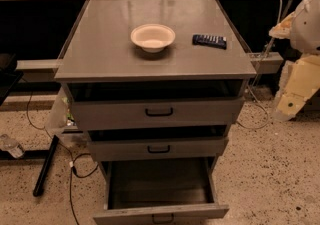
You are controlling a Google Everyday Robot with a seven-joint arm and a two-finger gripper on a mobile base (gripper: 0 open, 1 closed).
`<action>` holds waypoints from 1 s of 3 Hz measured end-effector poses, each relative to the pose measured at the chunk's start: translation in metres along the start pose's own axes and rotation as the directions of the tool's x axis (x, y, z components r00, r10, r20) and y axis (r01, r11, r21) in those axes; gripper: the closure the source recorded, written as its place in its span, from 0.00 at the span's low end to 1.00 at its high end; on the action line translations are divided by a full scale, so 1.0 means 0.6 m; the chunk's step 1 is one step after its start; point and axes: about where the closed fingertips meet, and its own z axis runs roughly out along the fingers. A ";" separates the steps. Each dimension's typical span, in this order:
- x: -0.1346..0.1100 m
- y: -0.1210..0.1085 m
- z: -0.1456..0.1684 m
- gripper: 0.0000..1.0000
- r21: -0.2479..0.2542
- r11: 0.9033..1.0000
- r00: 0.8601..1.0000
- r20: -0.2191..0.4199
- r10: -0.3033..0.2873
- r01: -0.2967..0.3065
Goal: Close bottom drawer
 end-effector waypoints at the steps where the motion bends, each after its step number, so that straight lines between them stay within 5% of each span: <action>1: -0.003 0.004 0.000 0.00 0.005 1.000 1.000 0.008 -0.010 0.010; 3: 0.013 0.052 0.082 0.00 -0.025 0.999 0.999 0.026 -0.040 0.041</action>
Offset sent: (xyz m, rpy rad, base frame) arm -0.0181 0.0152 -0.0566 -0.0139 0.0285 0.0682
